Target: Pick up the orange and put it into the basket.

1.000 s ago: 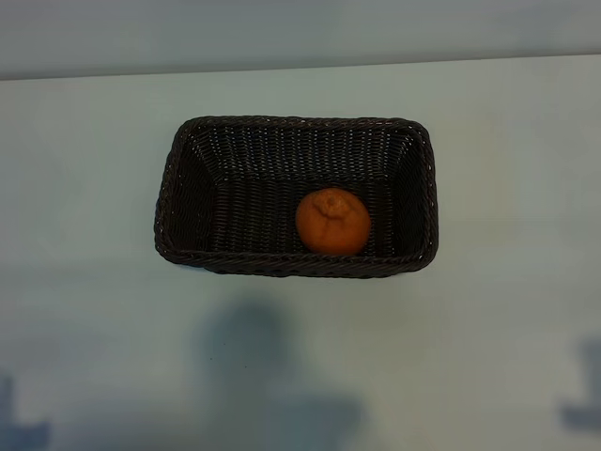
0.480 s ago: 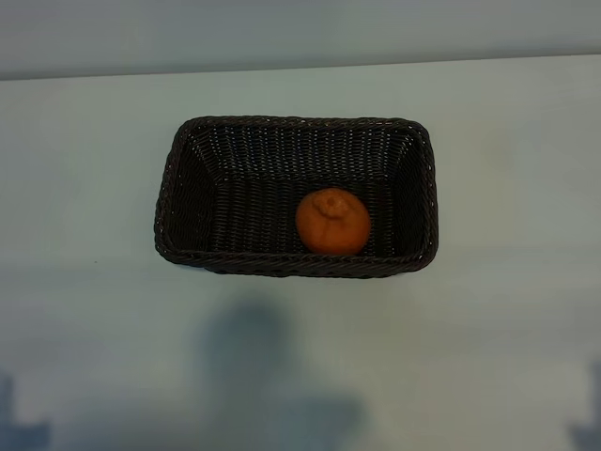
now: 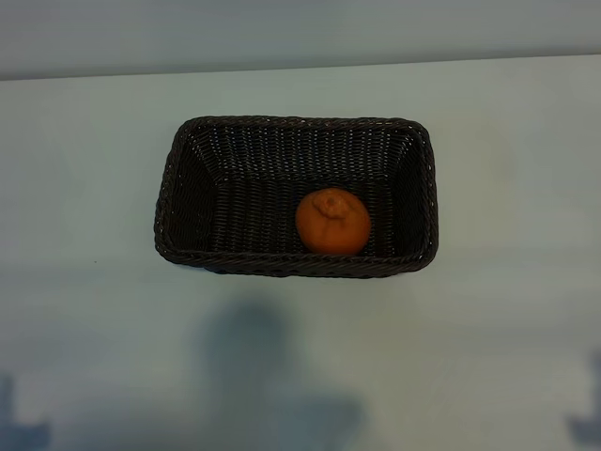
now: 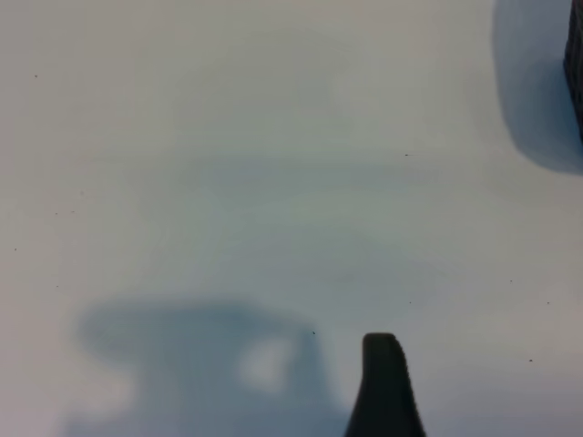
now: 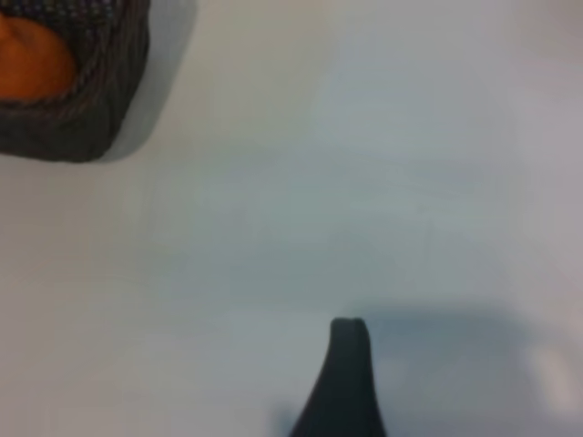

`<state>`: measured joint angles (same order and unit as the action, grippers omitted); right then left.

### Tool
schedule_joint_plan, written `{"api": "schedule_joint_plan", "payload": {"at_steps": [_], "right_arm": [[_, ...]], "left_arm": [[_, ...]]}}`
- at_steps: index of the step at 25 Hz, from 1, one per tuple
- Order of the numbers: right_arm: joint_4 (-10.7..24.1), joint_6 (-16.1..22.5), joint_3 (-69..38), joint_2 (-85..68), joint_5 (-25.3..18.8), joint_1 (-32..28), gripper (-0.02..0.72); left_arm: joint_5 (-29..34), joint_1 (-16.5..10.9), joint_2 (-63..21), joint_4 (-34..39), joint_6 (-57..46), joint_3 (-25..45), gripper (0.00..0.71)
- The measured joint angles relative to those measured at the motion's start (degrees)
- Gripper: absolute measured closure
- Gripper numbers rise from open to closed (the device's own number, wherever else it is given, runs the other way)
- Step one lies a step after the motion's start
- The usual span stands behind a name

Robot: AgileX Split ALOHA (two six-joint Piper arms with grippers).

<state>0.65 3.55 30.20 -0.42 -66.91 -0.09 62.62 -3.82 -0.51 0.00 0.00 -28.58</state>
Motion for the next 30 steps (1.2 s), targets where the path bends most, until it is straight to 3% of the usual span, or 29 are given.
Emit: {"api": "schedule_joint_plan", "payload": {"at_steps": [19, 30], "right_arm": [[-0.65, -0.84, -1.89, 0.00, 5.28, -0.28, 0.106], [-0.65, -1.35, -2.25, 0.00, 5.53, -1.83, 0.107]], "left_arm": [[0.00, 0.00, 0.00, 0.00, 0.00, 0.00, 0.185], [0.00, 0.00, 0.00, 0.00, 0.00, 0.00, 0.185]]}}
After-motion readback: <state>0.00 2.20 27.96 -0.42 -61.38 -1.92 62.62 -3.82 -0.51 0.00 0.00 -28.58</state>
